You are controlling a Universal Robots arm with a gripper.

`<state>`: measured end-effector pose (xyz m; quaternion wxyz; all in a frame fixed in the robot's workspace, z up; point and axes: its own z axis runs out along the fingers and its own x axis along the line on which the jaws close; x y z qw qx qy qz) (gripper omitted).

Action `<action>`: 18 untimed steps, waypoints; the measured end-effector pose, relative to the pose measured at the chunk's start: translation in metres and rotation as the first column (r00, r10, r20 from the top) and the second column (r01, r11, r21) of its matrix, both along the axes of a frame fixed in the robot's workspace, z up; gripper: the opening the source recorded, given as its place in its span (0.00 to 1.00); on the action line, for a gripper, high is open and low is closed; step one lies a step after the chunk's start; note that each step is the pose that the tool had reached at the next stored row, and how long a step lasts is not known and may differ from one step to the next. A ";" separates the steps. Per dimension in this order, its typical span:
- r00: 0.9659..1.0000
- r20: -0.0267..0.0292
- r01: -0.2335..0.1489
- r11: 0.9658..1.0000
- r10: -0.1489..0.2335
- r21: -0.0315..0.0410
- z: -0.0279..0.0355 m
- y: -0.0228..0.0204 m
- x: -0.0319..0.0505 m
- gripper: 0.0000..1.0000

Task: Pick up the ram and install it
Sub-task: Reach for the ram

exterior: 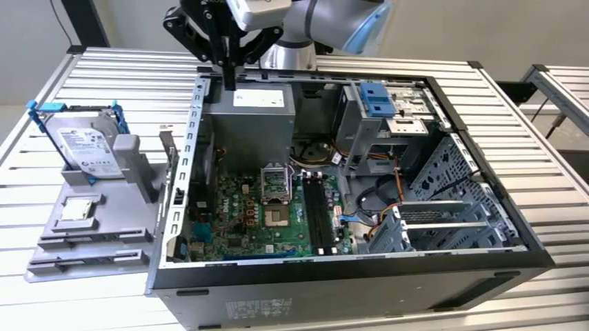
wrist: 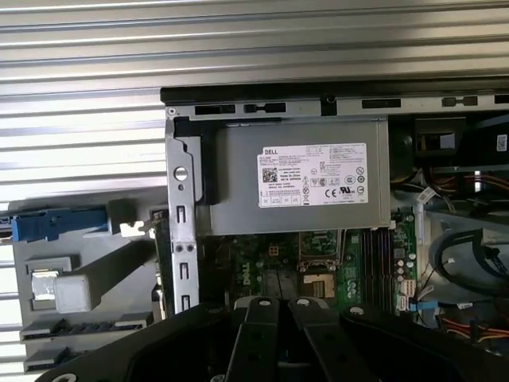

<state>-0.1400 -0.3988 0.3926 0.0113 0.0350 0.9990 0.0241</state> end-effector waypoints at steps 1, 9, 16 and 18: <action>1.000 0.000 0.000 1.000 0.000 0.000 0.0000 0.0000 -0.0024 0.00; 1.000 0.000 0.000 1.000 0.000 0.000 0.0000 0.0003 -0.0303 0.00; 1.000 0.000 -0.002 1.000 0.002 0.000 0.0000 0.0003 -0.0527 0.00; 1.000 0.000 -0.002 1.000 0.002 0.000 0.0000 0.0003 -0.0603 0.00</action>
